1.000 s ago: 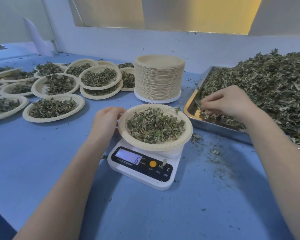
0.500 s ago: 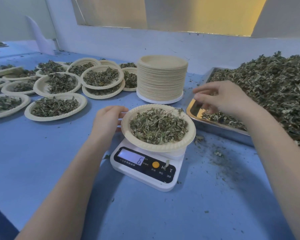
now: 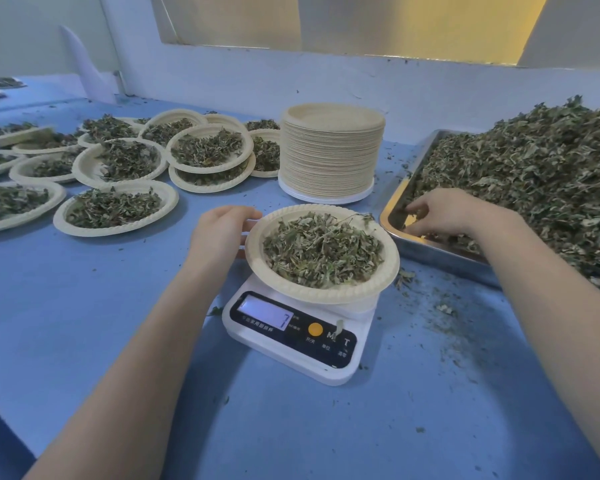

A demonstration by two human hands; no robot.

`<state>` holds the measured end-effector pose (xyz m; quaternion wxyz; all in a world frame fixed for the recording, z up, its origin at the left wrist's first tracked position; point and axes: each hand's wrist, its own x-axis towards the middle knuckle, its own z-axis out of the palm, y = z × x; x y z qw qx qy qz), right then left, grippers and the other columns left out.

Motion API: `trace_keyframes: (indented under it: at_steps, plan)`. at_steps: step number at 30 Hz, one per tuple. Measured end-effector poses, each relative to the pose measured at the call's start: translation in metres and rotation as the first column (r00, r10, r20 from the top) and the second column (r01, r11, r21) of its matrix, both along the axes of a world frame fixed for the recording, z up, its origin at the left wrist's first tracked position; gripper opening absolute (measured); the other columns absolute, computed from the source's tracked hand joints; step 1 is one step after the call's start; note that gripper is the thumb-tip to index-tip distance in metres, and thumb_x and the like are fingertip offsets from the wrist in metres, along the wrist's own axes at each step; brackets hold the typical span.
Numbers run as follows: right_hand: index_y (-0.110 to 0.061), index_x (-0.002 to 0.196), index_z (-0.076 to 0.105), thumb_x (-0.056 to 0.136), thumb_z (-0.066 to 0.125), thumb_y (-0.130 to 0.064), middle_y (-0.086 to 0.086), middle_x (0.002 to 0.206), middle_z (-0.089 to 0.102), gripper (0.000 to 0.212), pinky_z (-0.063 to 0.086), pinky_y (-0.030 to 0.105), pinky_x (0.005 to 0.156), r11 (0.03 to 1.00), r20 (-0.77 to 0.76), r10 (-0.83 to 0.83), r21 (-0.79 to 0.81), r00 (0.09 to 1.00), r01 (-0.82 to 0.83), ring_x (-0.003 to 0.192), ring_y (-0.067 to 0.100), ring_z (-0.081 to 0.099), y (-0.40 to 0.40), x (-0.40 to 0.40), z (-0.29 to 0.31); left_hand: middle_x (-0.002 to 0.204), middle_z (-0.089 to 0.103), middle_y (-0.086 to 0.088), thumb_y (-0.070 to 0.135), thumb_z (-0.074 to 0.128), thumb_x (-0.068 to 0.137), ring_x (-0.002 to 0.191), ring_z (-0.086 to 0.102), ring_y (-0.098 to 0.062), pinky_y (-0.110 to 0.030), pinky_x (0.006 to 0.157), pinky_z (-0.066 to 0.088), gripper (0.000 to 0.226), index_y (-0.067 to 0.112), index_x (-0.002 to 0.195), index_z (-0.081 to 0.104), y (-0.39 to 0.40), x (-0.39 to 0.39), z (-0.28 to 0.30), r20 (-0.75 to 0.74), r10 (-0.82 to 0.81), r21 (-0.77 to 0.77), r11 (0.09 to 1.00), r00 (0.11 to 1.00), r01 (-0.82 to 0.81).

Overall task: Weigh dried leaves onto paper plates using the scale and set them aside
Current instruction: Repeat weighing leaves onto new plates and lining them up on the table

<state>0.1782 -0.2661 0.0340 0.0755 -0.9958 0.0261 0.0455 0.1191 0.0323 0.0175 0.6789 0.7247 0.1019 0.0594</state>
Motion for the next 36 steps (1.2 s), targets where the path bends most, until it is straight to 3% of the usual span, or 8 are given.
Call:
trace_keyframes:
  at_steps: [6, 10, 16, 19, 25, 27, 31, 36]
  plan:
    - [-0.031, 0.114, 0.066, 0.082, 0.059, -0.057, -0.002, 0.108, 0.069, 0.042, 0.045, 0.029, 0.075, 0.988, -0.009, -0.061, -0.141, 0.998, 0.059, 0.099, 0.02, 0.062, -0.002, -0.006, -0.002, 0.079, 0.064, 0.0, 0.015, 0.054, 0.089, 0.061, 0.056, -0.01, -0.011, 0.038, 0.041, 0.014, 0.01, 0.089, 0.066, -0.001, 0.0, 0.0, 0.002, -0.006, 0.0, 1.0, 1.0, 0.006]
    - [-0.025, 0.109, 0.07, 0.082, 0.068, -0.037, 0.0, 0.095, 0.067, 0.03, 0.045, 0.026, 0.072, 0.996, 0.018, -0.035, -0.08, 0.999, 0.036, 0.075, 0.014, 0.059, 0.002, -0.009, 0.001, 0.079, 0.064, 0.0, 0.015, 0.053, 0.089, 0.061, 0.056, -0.01, -0.011, 0.038, 0.041, 0.014, 0.01, 0.09, 0.066, -0.001, 0.0, 0.0, 0.002, -0.005, 0.005, 1.0, 1.0, 0.005]
    - [-0.031, 0.124, 0.06, 0.088, 0.056, -0.024, 0.0, 0.125, 0.062, 0.037, 0.045, 0.032, 0.09, 0.997, 0.177, 0.075, -0.005, 0.981, -0.075, 0.108, 0.022, 0.056, 0.016, -0.033, 0.014, 0.08, 0.066, -0.001, 0.017, 0.056, 0.088, 0.052, 0.059, -0.005, -0.011, 0.039, 0.042, 0.014, 0.01, 0.091, 0.067, 0.001, -0.002, -0.001, 0.007, -0.032, -0.016, 0.999, 0.999, 0.032]
    - [-0.029, 0.139, 0.044, 0.082, 0.059, -0.028, -0.008, 0.142, 0.046, 0.059, 0.033, 0.03, 0.105, 0.938, 0.051, 0.169, 0.297, 0.984, -0.176, 0.127, 0.012, 0.043, 0.019, -0.055, 0.031, 0.085, 0.067, -0.002, 0.019, 0.057, 0.087, 0.064, 0.059, -0.011, -0.011, 0.04, 0.043, 0.014, 0.013, 0.089, 0.069, 0.001, -0.002, -0.001, 0.014, -0.042, 0.004, 0.999, 0.999, 0.042]
    - [-0.04, 0.15, 0.007, 0.044, 0.081, -0.063, -0.031, 0.147, 0.015, 0.132, 0.016, 0.015, 0.101, 0.853, -0.168, 0.408, 0.421, 0.898, -0.309, 0.126, -0.013, 0.017, 0.035, -0.087, 0.031, 0.057, 0.064, 0.009, 0.015, 0.052, 0.089, 0.05, 0.059, -0.004, -0.015, 0.043, 0.044, 0.024, 0.021, 0.07, 0.067, -0.003, -0.013, -0.001, 0.028, -0.096, 0.034, 0.995, 0.995, 0.095]
    - [-0.039, 0.15, 0.0, 0.041, 0.086, -0.061, -0.025, 0.154, 0.01, 0.14, 0.018, 0.017, 0.109, 0.836, -0.167, 0.44, 0.435, 0.882, -0.334, 0.133, -0.01, 0.016, 0.043, -0.086, 0.025, 0.067, 0.065, 0.002, 0.017, 0.051, 0.09, 0.063, 0.06, -0.013, -0.023, 0.051, 0.046, 0.021, 0.02, 0.074, 0.065, -0.002, -0.015, 0.001, 0.002, -0.091, 0.052, 0.994, 0.996, 0.091]
    - [-0.035, 0.151, -0.004, 0.032, 0.082, -0.07, -0.01, 0.159, 0.01, 0.151, 0.017, 0.042, 0.118, 0.857, -0.119, 0.416, 0.385, 0.902, -0.344, 0.145, 0.01, 0.012, 0.053, -0.085, 0.019, 0.078, 0.058, -0.011, 0.014, 0.047, 0.091, 0.068, 0.048, -0.023, -0.029, 0.056, 0.041, 0.02, 0.009, 0.081, 0.064, 0.0, -0.02, 0.0, 0.025, -0.076, 0.196, 0.978, 0.997, 0.07]
    - [-0.04, 0.15, 0.004, 0.031, 0.085, -0.063, -0.009, 0.153, 0.025, 0.146, 0.026, 0.014, 0.099, 0.81, -0.054, 0.396, 0.49, 0.917, -0.321, 0.126, -0.002, 0.03, 0.051, -0.085, 0.023, 0.07, 0.061, -0.011, 0.002, 0.038, 0.089, 0.06, 0.046, -0.022, -0.034, 0.066, 0.042, 0.038, 0.019, 0.075, 0.069, 0.006, -0.026, 0.004, 0.085, -0.082, 0.248, 0.967, 0.993, 0.059]
